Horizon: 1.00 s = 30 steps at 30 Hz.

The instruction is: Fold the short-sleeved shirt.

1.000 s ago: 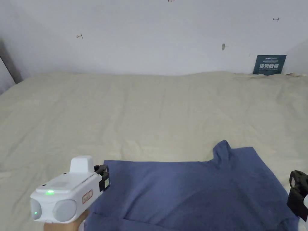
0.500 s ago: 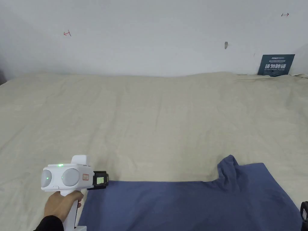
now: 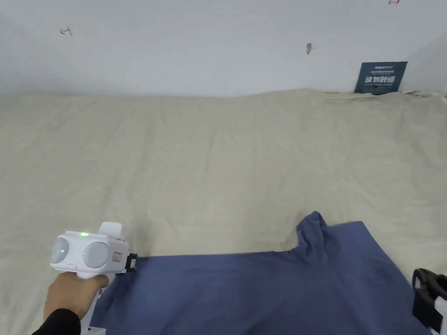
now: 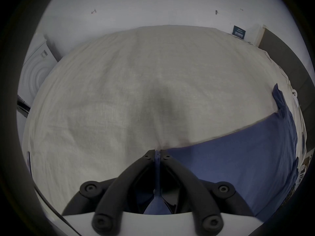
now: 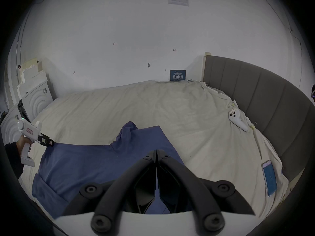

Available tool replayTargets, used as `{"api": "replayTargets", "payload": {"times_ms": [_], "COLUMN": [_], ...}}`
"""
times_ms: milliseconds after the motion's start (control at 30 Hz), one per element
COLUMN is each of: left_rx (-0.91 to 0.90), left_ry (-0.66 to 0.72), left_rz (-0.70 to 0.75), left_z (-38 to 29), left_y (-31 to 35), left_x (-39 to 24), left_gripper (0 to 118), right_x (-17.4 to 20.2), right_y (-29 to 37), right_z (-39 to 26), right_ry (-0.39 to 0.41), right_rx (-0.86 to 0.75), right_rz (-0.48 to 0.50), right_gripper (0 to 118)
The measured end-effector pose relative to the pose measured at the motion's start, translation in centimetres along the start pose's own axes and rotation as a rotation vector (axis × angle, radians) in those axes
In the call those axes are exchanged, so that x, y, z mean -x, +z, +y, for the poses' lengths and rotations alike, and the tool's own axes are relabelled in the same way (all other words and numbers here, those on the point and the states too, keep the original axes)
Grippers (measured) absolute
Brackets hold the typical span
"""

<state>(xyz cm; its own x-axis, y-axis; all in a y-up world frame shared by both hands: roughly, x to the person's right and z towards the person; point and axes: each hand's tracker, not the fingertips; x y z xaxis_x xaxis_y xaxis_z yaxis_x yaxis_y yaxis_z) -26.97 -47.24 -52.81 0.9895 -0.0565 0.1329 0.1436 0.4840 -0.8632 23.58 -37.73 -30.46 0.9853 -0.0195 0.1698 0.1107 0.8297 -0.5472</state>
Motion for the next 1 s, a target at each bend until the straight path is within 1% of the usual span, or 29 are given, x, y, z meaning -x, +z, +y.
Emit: {"api": "replayTargets", "payload": {"times_ms": [133, 167, 200, 233, 267, 300, 333, 367, 400, 467, 500, 567, 633, 733, 767, 833, 867, 900, 967, 1000], "left_rx": [-0.092, -0.11, -0.132, -0.148, -0.164, -0.17, -0.177, -0.184, -0.187, -0.192, -0.192, -0.188, -0.182, -0.175, -0.175, -0.176, -0.177, -0.178, -0.181, -0.18], "left_ry": [-0.019, -0.026, -0.034, -0.038, -0.04, -0.04, -0.039, -0.038, -0.038, -0.038, -0.039, -0.04, -0.036, -0.03, -0.028, -0.022, -0.016, -0.01, 0.0, 0.005], "left_rz": [-0.051, -0.062, -0.067, -0.073, -0.081, -0.088, -0.093, -0.096, -0.098, -0.1, -0.1, -0.1, -0.1, -0.101, -0.101, -0.103, -0.105, -0.106, -0.105, -0.106], "left_z": [-0.2, -0.3, -0.5, -0.6, -0.8, -1.0, -1.2, -1.3, -1.5, -1.6, -1.7, -1.8, -2.0, -2.2, -2.3, -2.3, -2.4, -2.4, -2.5, -2.5], "left_y": [3.6, 4.6, 5.5, 6.3, 7.0, 8.2, 8.6, 9.0, 9.3, 9.7, 9.8, 9.6, 9.5, 9.4, 9.5, 9.4, 9.4, 9.5, 9.5, 9.5], "left_x": [-0.1, -0.1, -0.2, -0.2, -0.3, -0.6, -0.6, -0.6, -0.6, -0.6, -0.6, -0.5, -0.4, -0.2, -0.2, 0.1, 0.1, 0.2, 0.3, 0.4], "left_gripper": [2, 2, 2, 2, 2, 2, 2, 2, 2, 2, 2, 2, 2, 2, 2, 2, 2, 2, 2, 2], "right_x": [-1.7, -2.0, -2.5, -2.7, -3.0, -3.2, -3.4, -3.5, -3.6, -3.7, -3.6, -3.0, -2.7, -2.2, -2.2, -2.1, -1.7, -1.7, -1.5, -1.0], "right_y": [-5.2, -6.8, -8.4, -9.9, -11.5, -13.2, -14.9, -16.2, -17.3, -19.4, -20.4, -21.8, -22.7, -23.6, -23.8, -23.9, -23.6, -23.4, -22.8, -22.4], "right_z": [2.5, 3.0, 3.6, 4.0, 4.5, 4.8, 5.0, 5.0, 5.0, 4.7, 4.5, 3.9, 3.3, 2.7, 2.6, 2.2, 2.1, 2.3, 2.5, 2.5], "right_ry": [0.012, 0.041, 0.051, 0.061, 0.084, 0.091, 0.11, 0.09, 0.075, 0.029, 0.037, 0.084, 0.065, 0.069, 0.067, 0.059, 0.072, 0.079, 0.096, 0.123], "right_rx": [0.045, 0.072, 0.101, 0.114, 0.154, 0.194, 0.234, 0.251, 0.251, 0.319, 0.352, 0.368, 0.383, 0.408, 0.413, 0.418, 0.411, 0.408, 0.407, 0.404], "right_rz": [0.012, 0.001, 0.001, -0.001, 0.003, 0.02, 0.037, 0.037, 0.036, 0.037, 0.024, 0.008, 0.008, 0.004, 0.002, 0.018, 0.003, 0.01, 0.023, 0.034], "right_gripper": [0, 1, 5, 19, 51, 75, 94, 101, 101, 101, 101, 100, 97, 60, 54, 50, 39, 22, 11, 11]}}
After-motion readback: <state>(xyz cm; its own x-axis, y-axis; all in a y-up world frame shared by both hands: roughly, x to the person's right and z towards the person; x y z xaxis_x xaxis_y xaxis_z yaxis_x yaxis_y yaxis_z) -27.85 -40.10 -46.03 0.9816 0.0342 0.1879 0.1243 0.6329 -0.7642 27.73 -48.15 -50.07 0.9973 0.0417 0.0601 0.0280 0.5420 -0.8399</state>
